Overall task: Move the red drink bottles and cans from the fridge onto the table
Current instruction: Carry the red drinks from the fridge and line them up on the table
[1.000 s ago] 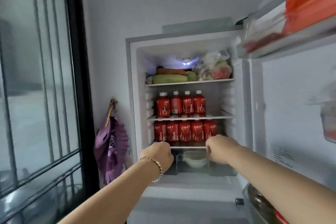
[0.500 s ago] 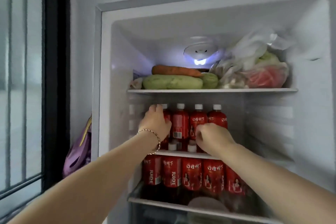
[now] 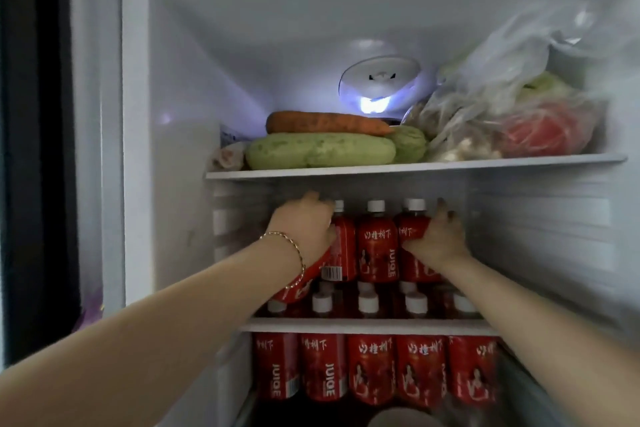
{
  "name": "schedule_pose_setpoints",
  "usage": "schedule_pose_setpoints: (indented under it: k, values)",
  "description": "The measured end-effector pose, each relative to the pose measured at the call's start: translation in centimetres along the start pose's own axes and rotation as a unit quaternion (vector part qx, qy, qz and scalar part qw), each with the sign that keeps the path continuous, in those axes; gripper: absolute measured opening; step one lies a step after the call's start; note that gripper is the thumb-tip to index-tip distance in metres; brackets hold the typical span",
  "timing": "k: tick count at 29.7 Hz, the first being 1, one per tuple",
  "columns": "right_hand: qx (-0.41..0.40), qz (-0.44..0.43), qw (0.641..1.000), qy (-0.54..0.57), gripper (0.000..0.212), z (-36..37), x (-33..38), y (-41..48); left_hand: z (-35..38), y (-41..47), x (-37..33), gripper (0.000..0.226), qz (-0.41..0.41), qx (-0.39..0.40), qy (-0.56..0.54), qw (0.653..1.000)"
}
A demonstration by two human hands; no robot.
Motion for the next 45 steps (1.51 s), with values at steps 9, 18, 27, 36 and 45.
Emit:
schedule_pose_setpoints:
  k: [9,18,27,36,45]
  values:
    - [-0.009,0.045,0.993,0.109,0.087,1.2,-2.1,1.4,-1.1,-3.9,-0.9,0.03,0.094,-0.077,0.043,0.992]
    - [-0.064,-0.283,0.954,-0.076,0.095,0.5,4.8,-9.7,-3.9,-4.9,-1.7,0.033,0.22,-0.165,0.084,0.958]
    - [-0.12,-0.393,0.911,-0.044,0.116,1.8,7.4,-12.7,-5.4,-4.7,-2.1,0.055,0.2,-0.08,0.087,0.973]
    - [0.011,-0.338,0.941,-0.003,0.112,1.6,7.2,-11.9,-4.4,-3.9,-2.1,0.042,0.207,-0.02,0.085,0.974]
    - [0.006,-0.274,0.962,0.008,0.042,-1.3,3.3,-2.2,-4.1,-4.9,-0.9,0.043,0.188,-0.219,0.042,0.956]
Point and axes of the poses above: each hand's wrist, its own y-axis towards the middle knuckle, its own z-axis out of the palm, x = y × z, the point moved 6 cm from there along y, towards the middle knuckle
